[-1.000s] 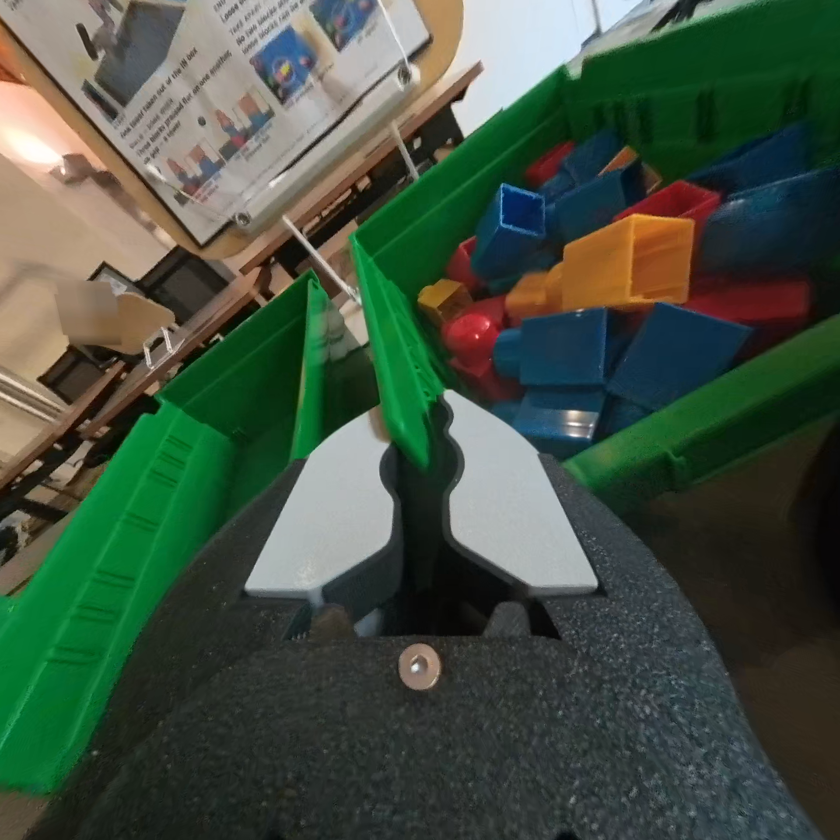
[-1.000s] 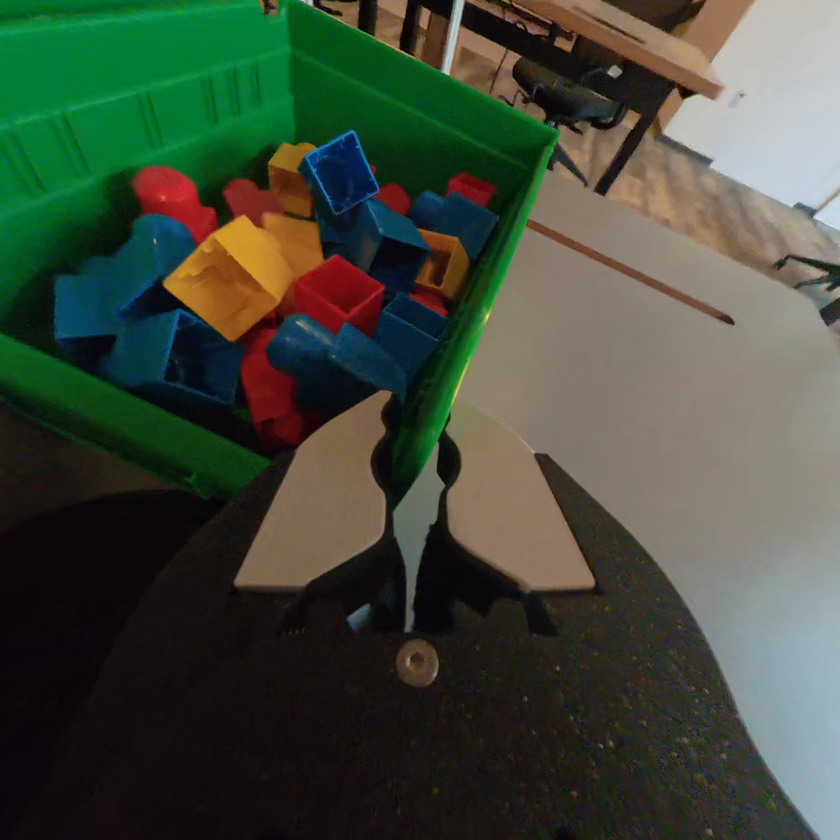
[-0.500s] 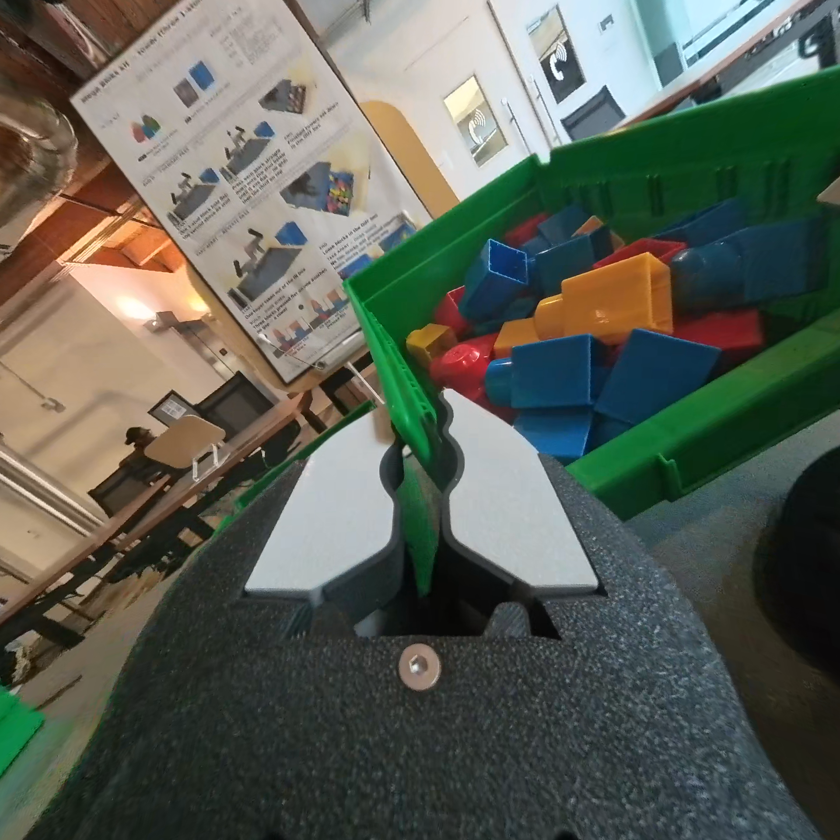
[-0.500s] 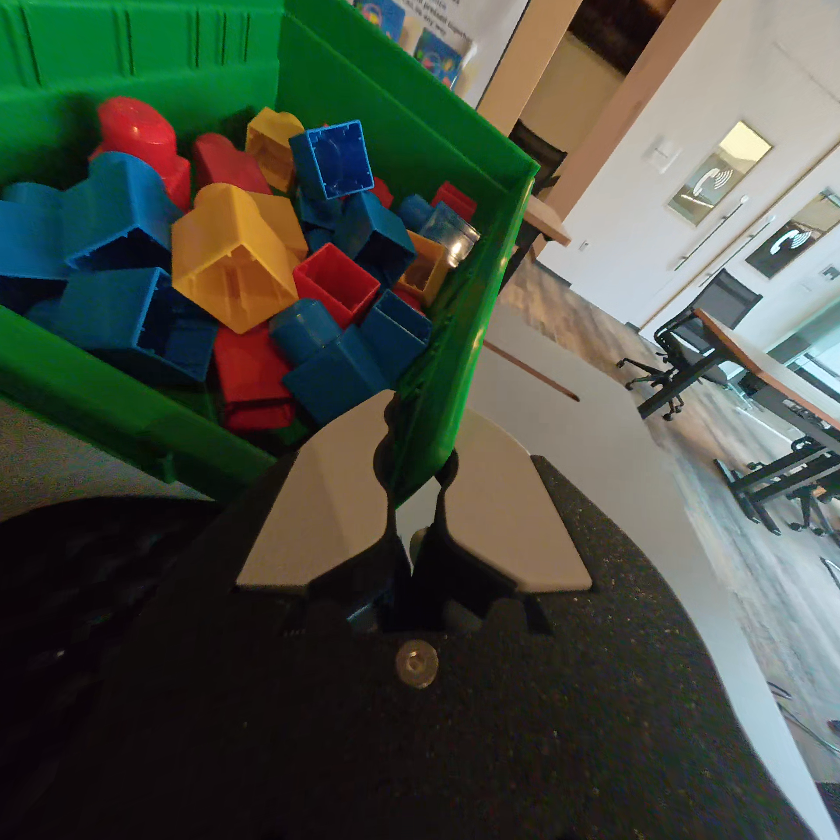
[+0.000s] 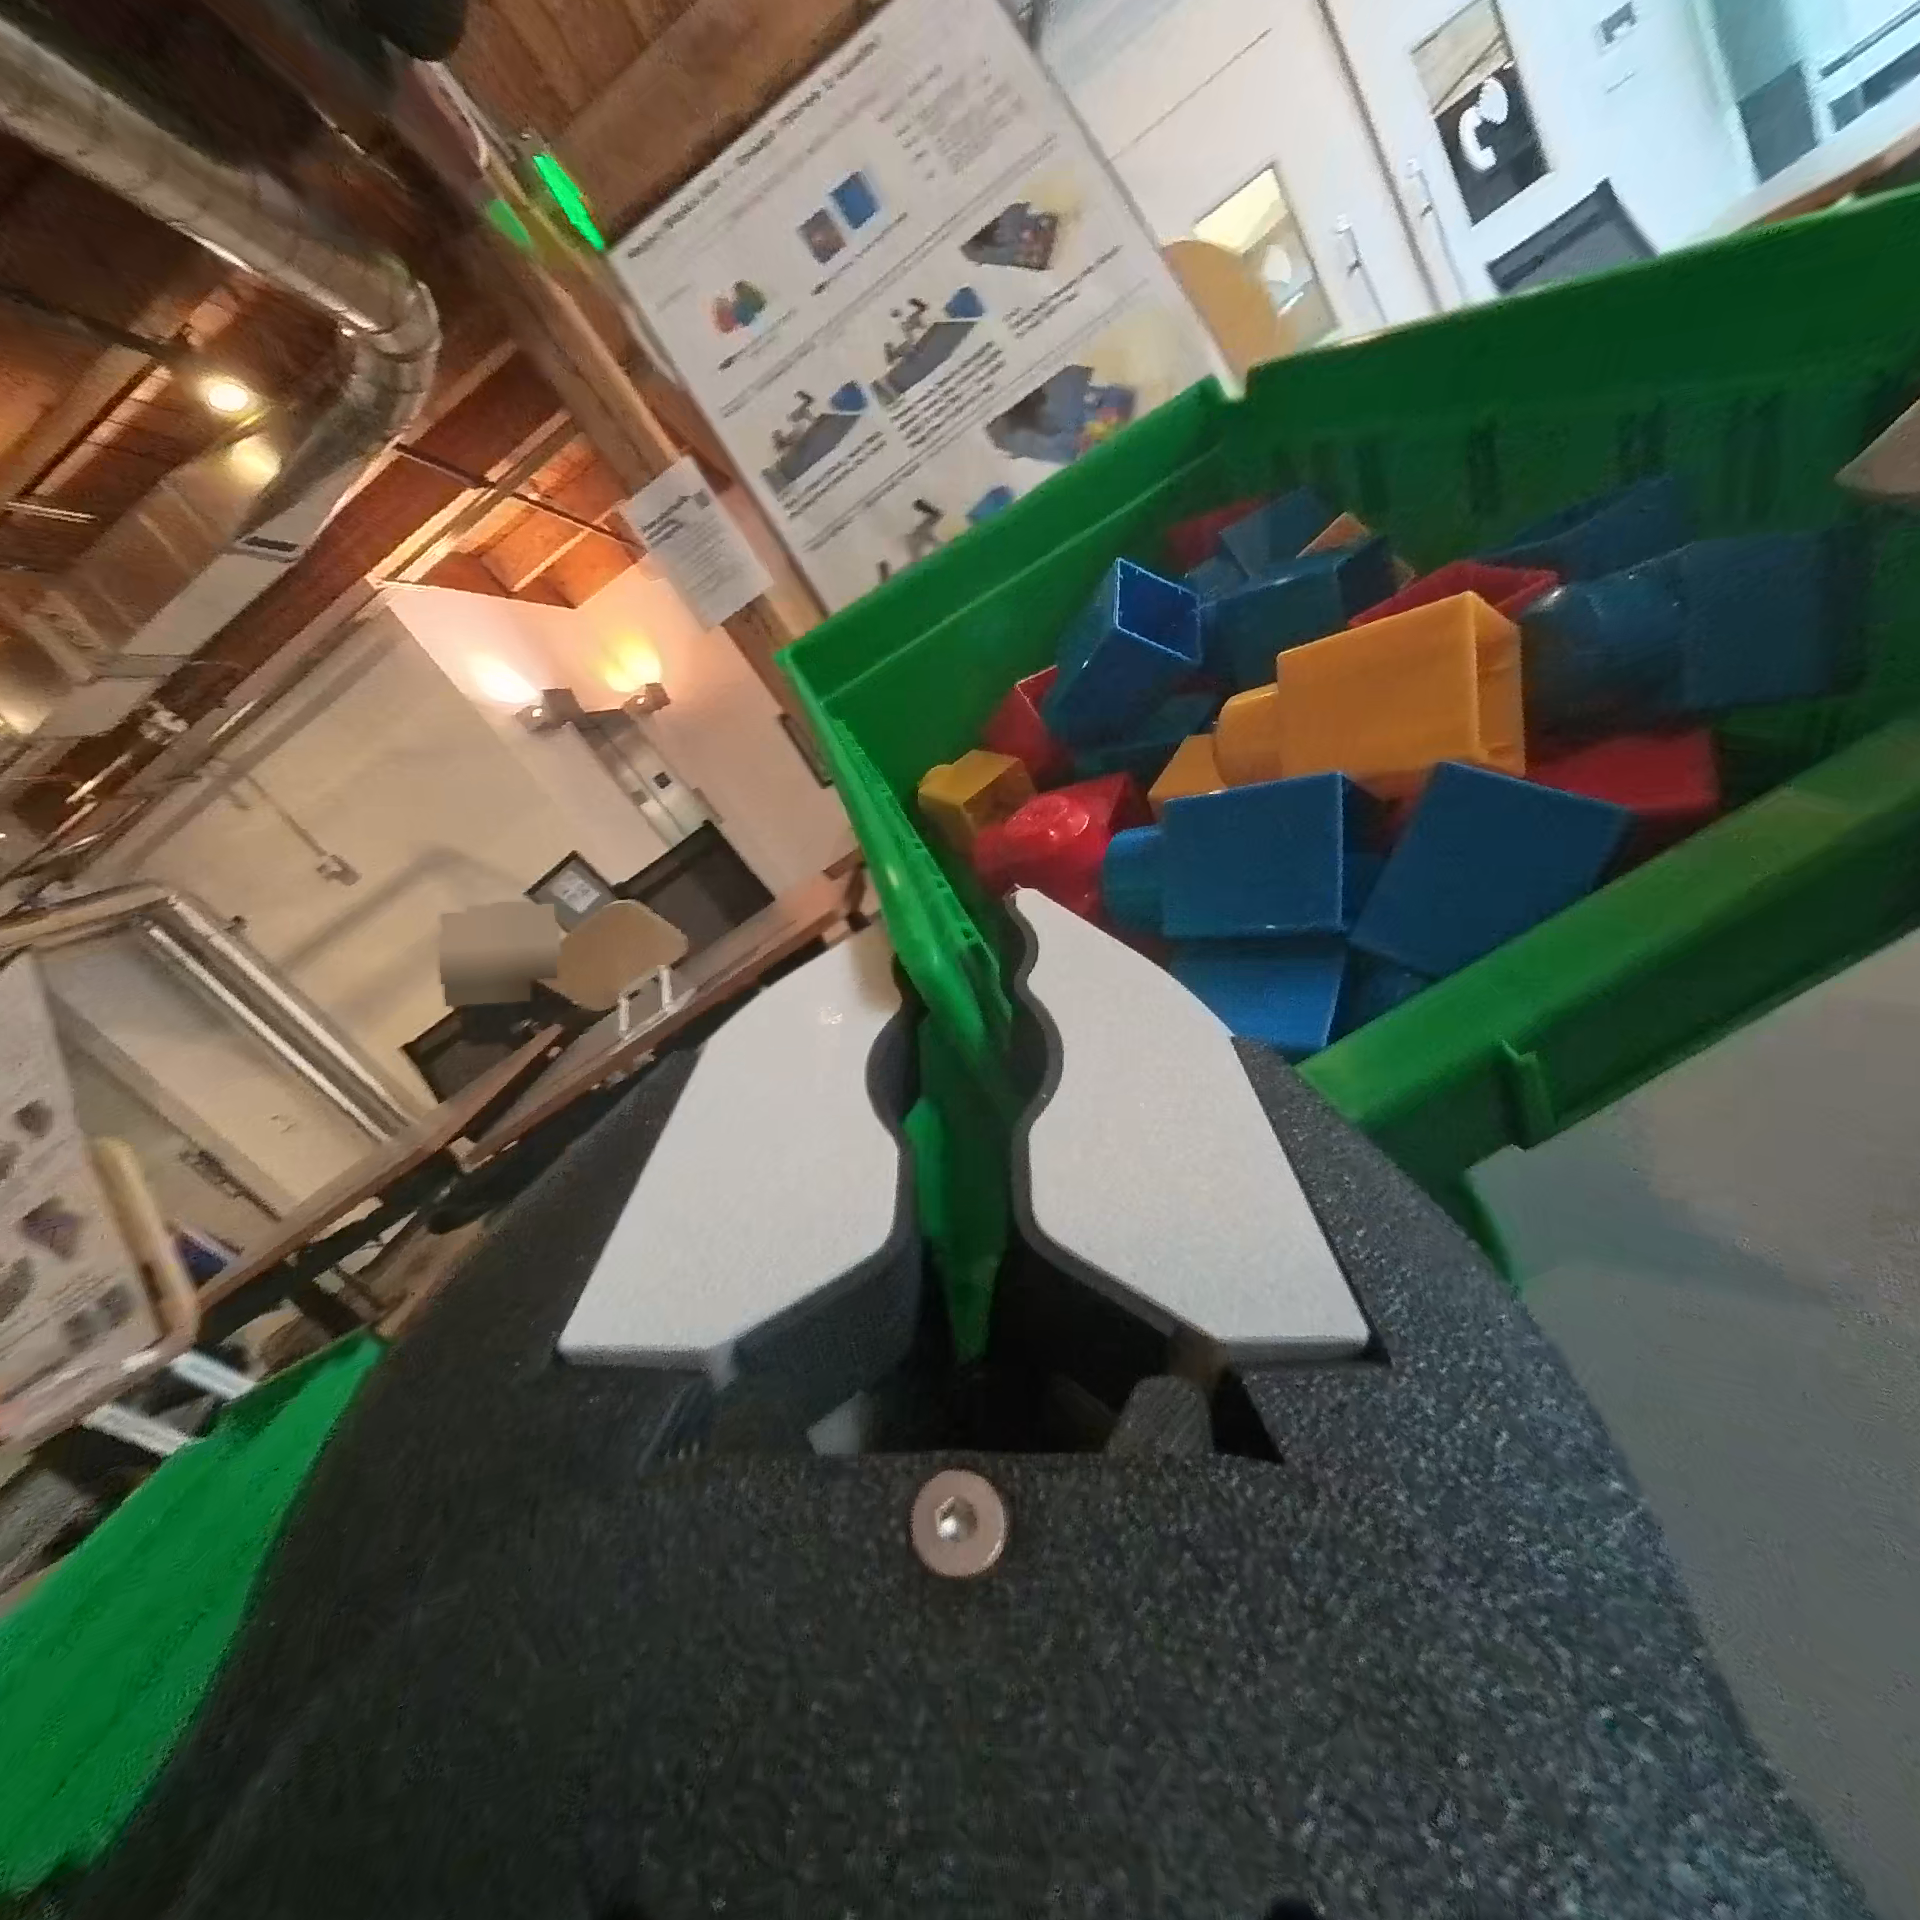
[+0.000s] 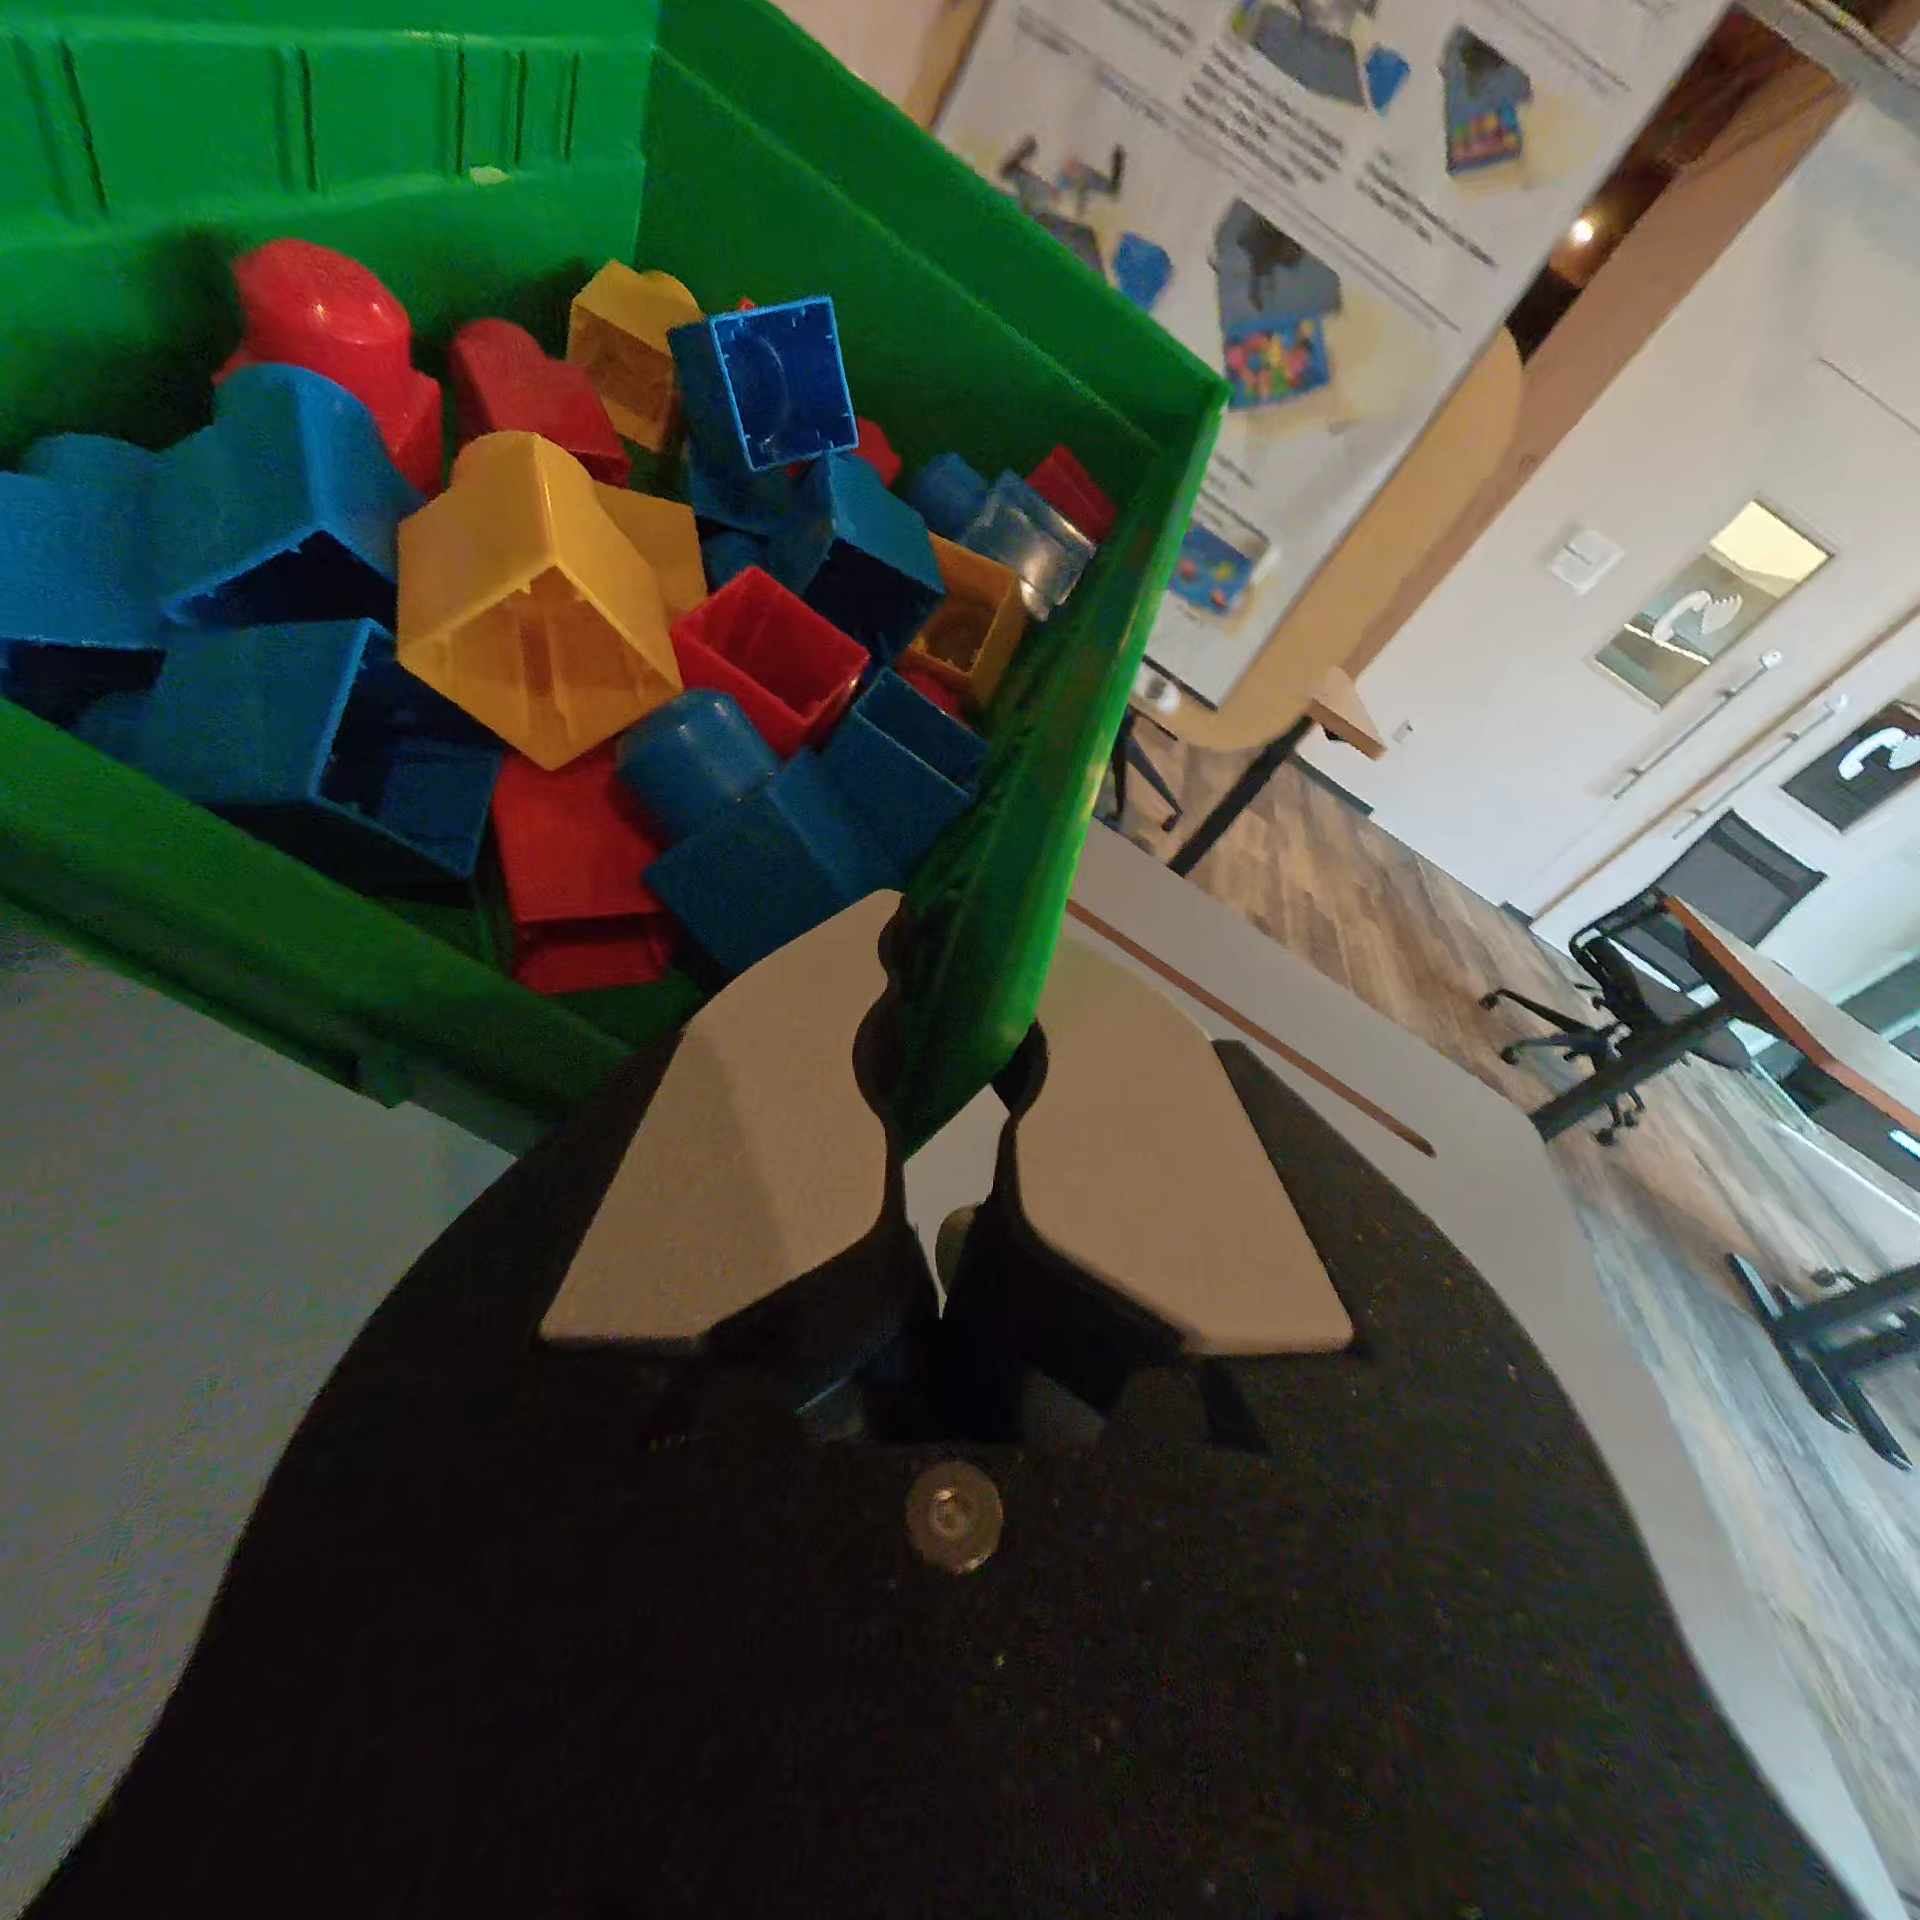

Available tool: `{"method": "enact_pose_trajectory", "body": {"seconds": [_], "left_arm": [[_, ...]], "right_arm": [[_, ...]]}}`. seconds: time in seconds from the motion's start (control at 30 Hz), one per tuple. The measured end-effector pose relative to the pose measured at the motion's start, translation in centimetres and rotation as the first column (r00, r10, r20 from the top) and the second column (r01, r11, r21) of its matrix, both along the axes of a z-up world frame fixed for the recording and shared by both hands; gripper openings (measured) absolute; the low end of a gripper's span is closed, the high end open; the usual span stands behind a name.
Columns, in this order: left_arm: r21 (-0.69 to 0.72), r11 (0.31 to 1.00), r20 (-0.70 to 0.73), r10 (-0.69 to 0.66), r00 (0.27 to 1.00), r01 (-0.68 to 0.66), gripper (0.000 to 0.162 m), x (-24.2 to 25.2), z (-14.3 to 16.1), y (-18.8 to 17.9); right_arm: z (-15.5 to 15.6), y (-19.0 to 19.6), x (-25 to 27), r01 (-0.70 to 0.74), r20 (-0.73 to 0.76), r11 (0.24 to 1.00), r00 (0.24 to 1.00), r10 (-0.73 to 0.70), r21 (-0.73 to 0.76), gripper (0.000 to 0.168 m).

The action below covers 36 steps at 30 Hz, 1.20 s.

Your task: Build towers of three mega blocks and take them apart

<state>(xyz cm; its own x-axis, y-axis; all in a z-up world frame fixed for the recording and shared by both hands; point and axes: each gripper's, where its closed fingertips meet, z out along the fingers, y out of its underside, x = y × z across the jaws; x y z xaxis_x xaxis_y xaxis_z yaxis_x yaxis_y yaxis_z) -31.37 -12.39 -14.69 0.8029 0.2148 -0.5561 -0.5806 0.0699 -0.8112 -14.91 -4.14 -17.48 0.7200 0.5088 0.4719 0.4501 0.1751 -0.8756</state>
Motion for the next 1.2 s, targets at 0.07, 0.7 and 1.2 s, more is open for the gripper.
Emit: {"method": "enact_pose_trajectory", "body": {"seconds": [0.07, 0.7, 1.2], "left_arm": [[0.011, 0.999, -0.008, 0.037, 0.999, -0.037, 0.011, -2.2, 0.4, -1.5], [0.018, 0.881, -0.009, 0.473, 0.881, -0.473, 0.011, -22.1, -0.5, -17.7], [-0.101, 0.844, 0.076, 0.534, 0.842, -0.527, 0.010, -30.0, -7.5, -19.5]], "right_arm": [[0.4, -0.9, -2.5, -0.040, -0.012, 0.999, 0.999, 0.040, 0.008, 0.011], [-1.1, -10.5, -28.4, -0.482, -0.112, 0.875, 0.872, 0.476, -0.036, 0.011], [-7.7, -11.7, -36.1, -0.481, 0.049, 0.869, 0.871, 0.489, -0.117, 0.011]]}}
